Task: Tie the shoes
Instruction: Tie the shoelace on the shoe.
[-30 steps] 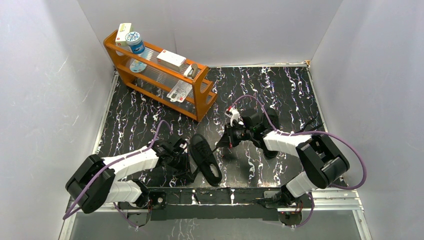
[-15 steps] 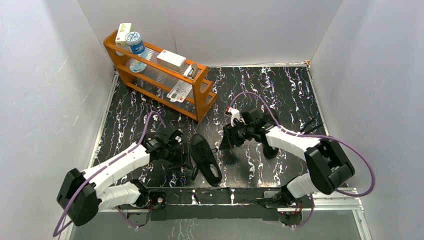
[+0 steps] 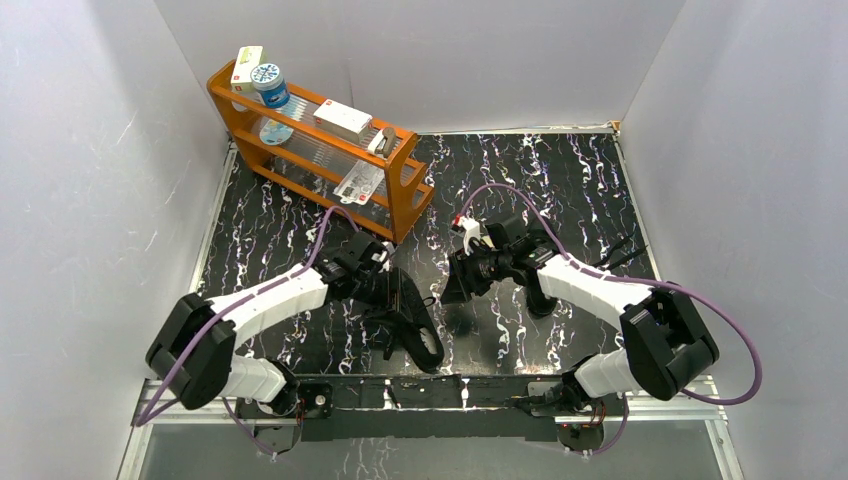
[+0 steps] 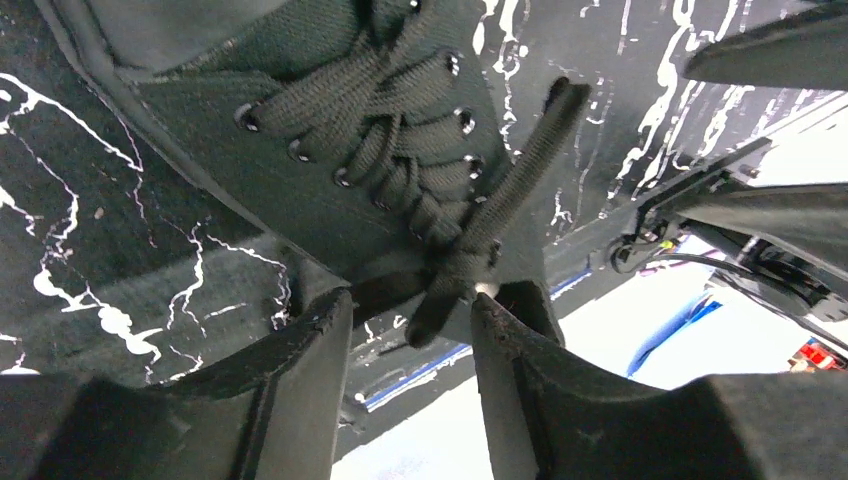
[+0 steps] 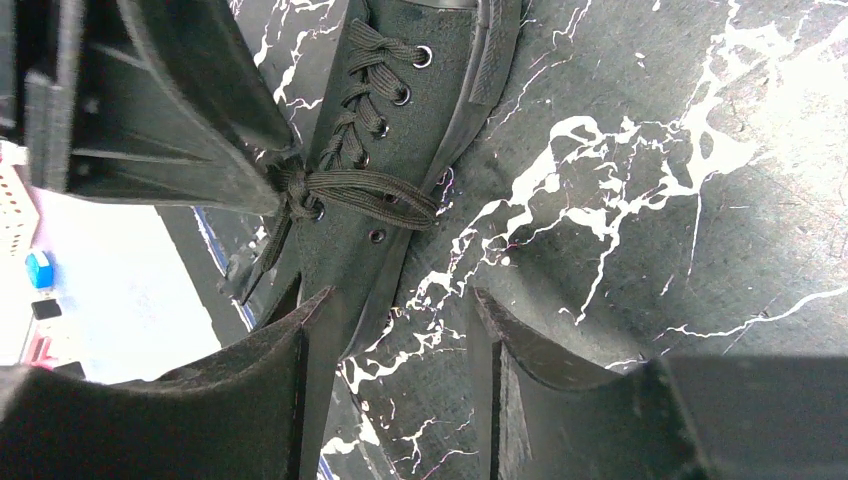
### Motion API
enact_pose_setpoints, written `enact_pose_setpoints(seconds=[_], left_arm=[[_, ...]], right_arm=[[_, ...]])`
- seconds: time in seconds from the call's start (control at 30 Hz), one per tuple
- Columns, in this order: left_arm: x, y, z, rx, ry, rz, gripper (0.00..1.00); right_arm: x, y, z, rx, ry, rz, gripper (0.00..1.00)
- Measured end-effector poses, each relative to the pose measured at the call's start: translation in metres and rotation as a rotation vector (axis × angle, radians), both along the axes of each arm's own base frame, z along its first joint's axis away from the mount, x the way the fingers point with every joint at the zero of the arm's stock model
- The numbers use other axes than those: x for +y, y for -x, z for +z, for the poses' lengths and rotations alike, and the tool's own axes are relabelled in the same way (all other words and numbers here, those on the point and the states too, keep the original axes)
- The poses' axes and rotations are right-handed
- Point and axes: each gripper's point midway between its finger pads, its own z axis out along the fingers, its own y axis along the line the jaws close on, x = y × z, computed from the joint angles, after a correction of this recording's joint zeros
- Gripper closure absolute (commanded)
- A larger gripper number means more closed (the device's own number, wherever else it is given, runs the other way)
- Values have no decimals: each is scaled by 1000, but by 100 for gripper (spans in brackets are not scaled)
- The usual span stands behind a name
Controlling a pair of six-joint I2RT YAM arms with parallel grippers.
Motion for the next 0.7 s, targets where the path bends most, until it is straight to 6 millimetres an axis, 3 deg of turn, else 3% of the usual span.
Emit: enact_pose_setpoints(seconds=[0.1, 0.27, 0.4, 0.47, 0.57, 0.7], left_arm=[[-1, 1, -12, 21, -25, -27, 60], [-6, -1, -6, 3, -5, -61, 80], [-9, 0, -4, -2, 11, -79, 87], [-10, 1, -3, 1, 15, -85, 84], [-10, 4, -1, 1, 29, -93, 68], [-11, 6, 2, 3, 43, -104, 67]], right_arm=[[1, 0, 1, 9, -3, -9, 44], [3, -2, 7, -1, -22, -21, 49], [4, -4, 11, -8, -35, -25, 50], [5, -4, 11, -10, -38, -25, 49], [6, -4, 13, -11, -47, -22, 49], [9, -4, 9, 12, -48, -16, 51]])
